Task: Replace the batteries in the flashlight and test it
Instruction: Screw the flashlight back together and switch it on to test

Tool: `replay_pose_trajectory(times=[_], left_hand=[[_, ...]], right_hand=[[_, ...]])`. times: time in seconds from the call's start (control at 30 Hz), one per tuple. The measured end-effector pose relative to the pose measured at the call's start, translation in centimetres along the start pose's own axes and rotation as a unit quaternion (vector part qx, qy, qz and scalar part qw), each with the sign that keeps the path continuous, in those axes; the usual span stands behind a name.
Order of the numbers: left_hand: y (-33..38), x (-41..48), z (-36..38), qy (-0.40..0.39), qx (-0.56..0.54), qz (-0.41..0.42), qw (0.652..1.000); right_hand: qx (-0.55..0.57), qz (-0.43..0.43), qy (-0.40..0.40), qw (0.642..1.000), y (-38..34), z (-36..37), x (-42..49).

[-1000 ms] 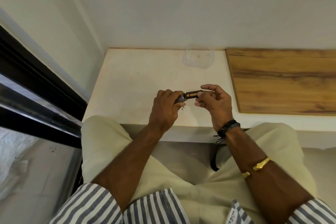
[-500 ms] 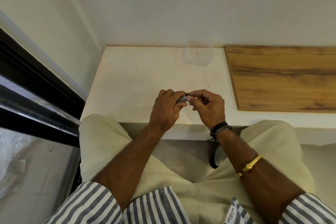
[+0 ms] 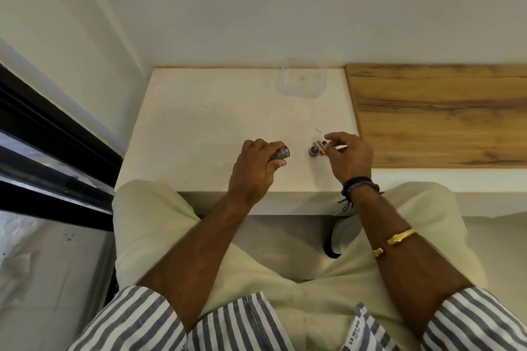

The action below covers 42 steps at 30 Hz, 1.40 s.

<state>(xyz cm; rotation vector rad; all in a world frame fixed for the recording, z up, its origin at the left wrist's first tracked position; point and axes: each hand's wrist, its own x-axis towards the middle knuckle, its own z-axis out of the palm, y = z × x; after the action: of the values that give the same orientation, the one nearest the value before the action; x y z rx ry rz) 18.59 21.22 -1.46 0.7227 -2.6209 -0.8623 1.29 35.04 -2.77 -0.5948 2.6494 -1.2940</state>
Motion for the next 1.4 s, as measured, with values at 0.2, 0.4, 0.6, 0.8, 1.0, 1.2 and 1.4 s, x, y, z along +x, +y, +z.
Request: replay_pose_trajectory(times=[0.2,0.4,0.6,0.8,1.0,1.2,1.4], left_hand=[[-0.4,0.0,0.4,-0.011,0.005,0.0,1.0],[-0.6,0.2,0.7,-0.011,0.001,0.003,1.0],[-0.6,0.3,1.0,-0.009,-0.007,0.013,1.0],[-0.7,0.5,1.2,0.041,-0.058,-0.022,0.997],[-0.9,0.3,1.0,0.066,-0.058,-0.01,0.996],[-0.9,0.2,0.8,0.07,-0.04,0.026,0.996],[-1.0,0.1,0.7,0.064,-0.041,0.038,0.996]], right_hand=[[-0.155,-0.024,-0.08,0.984,0.5,1.8,0.2],[-0.191,-0.026,-0.088,0.977,1.0,2.7,0.4],[-0.154,-0.035,-0.08,0.984,0.0,2.4,-0.1],[0.063,-0.051,-0.057,0.995,-3.0,1.4,-1.7],[0.113,-0.093,-0.106,0.984,-4.7,0.7,-3.0],[0.116,-0.113,-0.148,0.976,-4.9,-0.2,-3.5],[0.078,-0.153,-0.159,0.972,-4.5,-0.1,-3.3]])
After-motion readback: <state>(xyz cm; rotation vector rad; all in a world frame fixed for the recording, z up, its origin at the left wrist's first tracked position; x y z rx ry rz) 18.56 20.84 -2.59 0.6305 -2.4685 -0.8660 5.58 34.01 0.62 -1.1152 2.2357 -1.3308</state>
